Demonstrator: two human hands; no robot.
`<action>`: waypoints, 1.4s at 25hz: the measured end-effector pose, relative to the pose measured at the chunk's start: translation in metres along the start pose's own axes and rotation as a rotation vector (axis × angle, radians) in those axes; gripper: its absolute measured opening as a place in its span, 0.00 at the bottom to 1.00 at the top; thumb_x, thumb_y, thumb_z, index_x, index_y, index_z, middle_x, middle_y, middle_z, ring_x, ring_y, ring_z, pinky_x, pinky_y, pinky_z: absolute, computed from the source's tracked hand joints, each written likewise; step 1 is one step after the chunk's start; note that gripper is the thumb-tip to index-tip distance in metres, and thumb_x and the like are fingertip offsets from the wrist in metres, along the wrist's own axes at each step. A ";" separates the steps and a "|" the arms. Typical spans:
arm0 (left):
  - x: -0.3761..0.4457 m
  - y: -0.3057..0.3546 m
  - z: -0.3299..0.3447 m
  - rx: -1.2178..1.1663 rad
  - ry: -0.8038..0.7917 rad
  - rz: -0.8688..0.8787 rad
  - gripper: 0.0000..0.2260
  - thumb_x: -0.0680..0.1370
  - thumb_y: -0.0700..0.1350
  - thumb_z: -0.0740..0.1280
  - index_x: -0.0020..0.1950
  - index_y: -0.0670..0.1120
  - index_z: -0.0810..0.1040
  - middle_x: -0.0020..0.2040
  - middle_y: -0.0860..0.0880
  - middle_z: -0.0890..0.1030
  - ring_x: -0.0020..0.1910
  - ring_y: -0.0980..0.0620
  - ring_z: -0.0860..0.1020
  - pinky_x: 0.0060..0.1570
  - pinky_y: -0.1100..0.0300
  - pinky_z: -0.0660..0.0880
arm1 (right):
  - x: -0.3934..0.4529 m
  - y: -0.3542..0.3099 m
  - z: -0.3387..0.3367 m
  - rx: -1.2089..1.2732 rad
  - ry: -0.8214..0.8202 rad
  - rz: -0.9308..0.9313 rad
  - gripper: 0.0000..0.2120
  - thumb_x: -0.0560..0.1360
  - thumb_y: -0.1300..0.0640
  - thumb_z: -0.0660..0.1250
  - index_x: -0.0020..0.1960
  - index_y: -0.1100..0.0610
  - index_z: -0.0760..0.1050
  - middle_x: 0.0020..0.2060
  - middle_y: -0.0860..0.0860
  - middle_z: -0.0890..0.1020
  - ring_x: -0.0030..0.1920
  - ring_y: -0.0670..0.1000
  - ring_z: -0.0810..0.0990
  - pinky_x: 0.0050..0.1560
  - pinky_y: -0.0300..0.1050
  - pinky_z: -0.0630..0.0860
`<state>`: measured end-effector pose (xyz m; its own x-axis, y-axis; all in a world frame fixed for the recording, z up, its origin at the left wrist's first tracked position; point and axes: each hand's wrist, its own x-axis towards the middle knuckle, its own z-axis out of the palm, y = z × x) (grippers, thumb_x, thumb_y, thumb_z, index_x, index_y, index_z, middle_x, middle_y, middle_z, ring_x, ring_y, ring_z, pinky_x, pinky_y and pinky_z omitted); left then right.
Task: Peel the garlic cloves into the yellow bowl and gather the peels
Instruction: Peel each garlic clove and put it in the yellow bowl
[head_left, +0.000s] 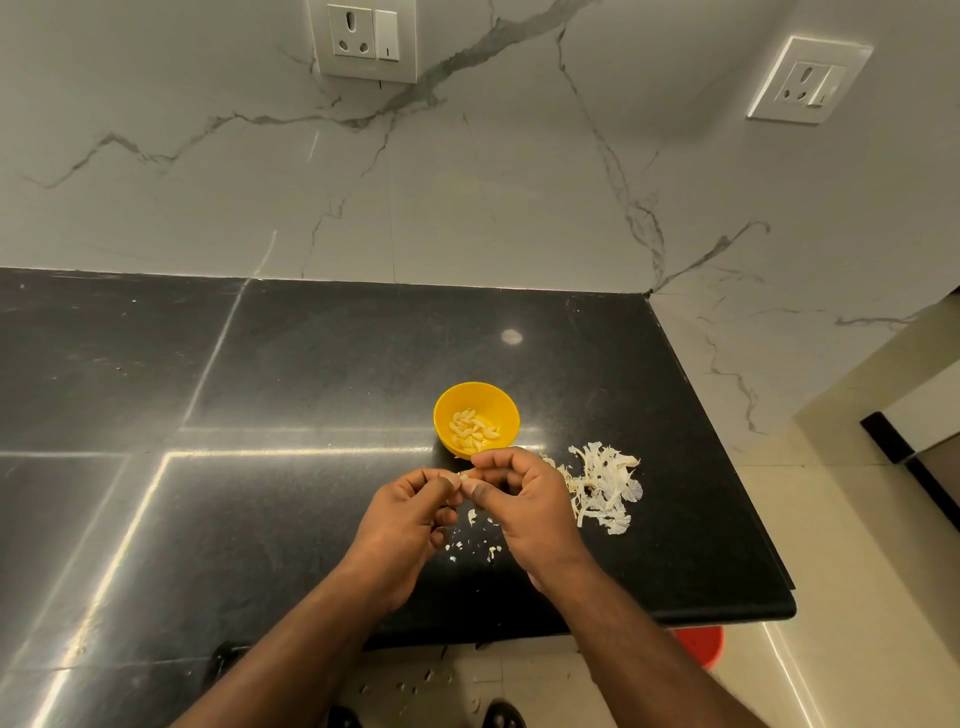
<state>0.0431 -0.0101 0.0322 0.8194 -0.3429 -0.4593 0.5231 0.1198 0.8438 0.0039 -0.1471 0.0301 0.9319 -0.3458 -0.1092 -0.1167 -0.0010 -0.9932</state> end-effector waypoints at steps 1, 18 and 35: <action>0.000 -0.001 0.000 0.024 0.004 0.009 0.06 0.81 0.41 0.66 0.50 0.41 0.82 0.37 0.47 0.79 0.33 0.56 0.72 0.33 0.62 0.68 | 0.000 0.000 0.000 0.023 0.008 0.015 0.12 0.72 0.67 0.75 0.51 0.55 0.80 0.43 0.53 0.87 0.47 0.52 0.86 0.54 0.49 0.82; -0.002 -0.002 -0.011 0.520 0.057 0.222 0.06 0.77 0.46 0.74 0.44 0.44 0.81 0.32 0.51 0.79 0.29 0.60 0.74 0.32 0.62 0.71 | -0.005 -0.004 -0.006 0.020 -0.005 0.045 0.10 0.77 0.66 0.70 0.47 0.52 0.83 0.39 0.50 0.86 0.41 0.45 0.81 0.47 0.42 0.80; -0.005 0.002 -0.004 0.369 0.039 0.183 0.03 0.77 0.44 0.73 0.45 0.48 0.86 0.31 0.53 0.80 0.30 0.59 0.73 0.33 0.64 0.70 | -0.005 -0.006 -0.002 0.075 -0.058 0.161 0.08 0.77 0.66 0.68 0.44 0.57 0.83 0.35 0.53 0.82 0.37 0.49 0.77 0.42 0.44 0.77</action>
<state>0.0409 -0.0042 0.0346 0.9032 -0.3105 -0.2962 0.2541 -0.1692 0.9523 -0.0011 -0.1471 0.0371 0.9218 -0.2811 -0.2669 -0.2420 0.1206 -0.9628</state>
